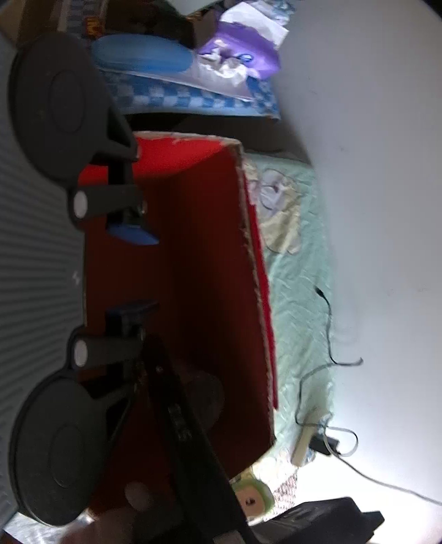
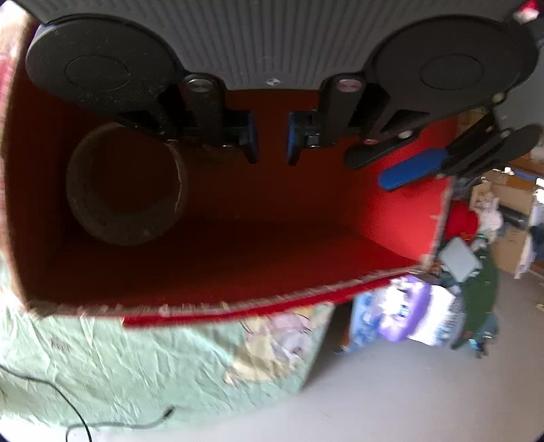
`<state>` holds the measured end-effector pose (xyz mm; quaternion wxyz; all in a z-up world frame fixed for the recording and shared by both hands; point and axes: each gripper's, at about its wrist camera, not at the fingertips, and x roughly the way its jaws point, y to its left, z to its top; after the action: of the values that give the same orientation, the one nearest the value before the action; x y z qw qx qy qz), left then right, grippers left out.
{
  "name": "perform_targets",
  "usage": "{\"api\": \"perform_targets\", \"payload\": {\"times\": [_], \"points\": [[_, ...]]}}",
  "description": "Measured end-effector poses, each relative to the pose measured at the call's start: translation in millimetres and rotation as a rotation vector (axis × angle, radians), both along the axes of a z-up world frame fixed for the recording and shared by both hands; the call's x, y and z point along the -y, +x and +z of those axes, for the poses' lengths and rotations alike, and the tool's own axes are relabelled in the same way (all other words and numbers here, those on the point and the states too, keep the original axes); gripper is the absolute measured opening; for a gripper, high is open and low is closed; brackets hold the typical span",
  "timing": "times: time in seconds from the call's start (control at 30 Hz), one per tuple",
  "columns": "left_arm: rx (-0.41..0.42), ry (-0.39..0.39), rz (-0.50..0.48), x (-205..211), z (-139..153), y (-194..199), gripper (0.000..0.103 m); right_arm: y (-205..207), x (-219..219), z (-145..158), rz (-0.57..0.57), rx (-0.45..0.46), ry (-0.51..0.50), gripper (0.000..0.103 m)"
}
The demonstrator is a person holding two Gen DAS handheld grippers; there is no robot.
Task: Organize objects
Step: 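Lower the pine cone into the red box and open the right gripper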
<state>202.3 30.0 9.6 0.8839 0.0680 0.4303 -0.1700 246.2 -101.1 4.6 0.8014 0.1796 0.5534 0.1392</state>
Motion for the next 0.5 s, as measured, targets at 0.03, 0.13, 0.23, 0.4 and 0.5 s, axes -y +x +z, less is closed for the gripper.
{"api": "perform_targets", "payload": {"times": [0.03,0.13,0.23,0.4,0.5], "points": [[-0.009,0.010,0.011,-0.6,-3.1,0.0,0.031,1.5,-3.3,-5.3,-0.004,-0.015,-0.024,0.020],[-0.055,0.047,0.045,0.3,-14.9,8.9,0.030,1.0,-7.8,-14.5,0.012,-0.056,-0.045,0.021],[-0.070,0.023,0.059,-2.7,-14.5,13.9,0.041,-0.8,-5.7,-10.7,0.007,-0.043,-0.105,0.024],[-0.096,0.074,0.061,5.1,-21.6,23.6,0.045,-9.5,5.9,-8.7,0.007,-0.069,-0.137,0.025],[-0.098,0.110,0.050,11.3,-27.2,28.9,0.048,-21.2,13.6,-9.1,0.021,-0.074,-0.179,0.028]]}}
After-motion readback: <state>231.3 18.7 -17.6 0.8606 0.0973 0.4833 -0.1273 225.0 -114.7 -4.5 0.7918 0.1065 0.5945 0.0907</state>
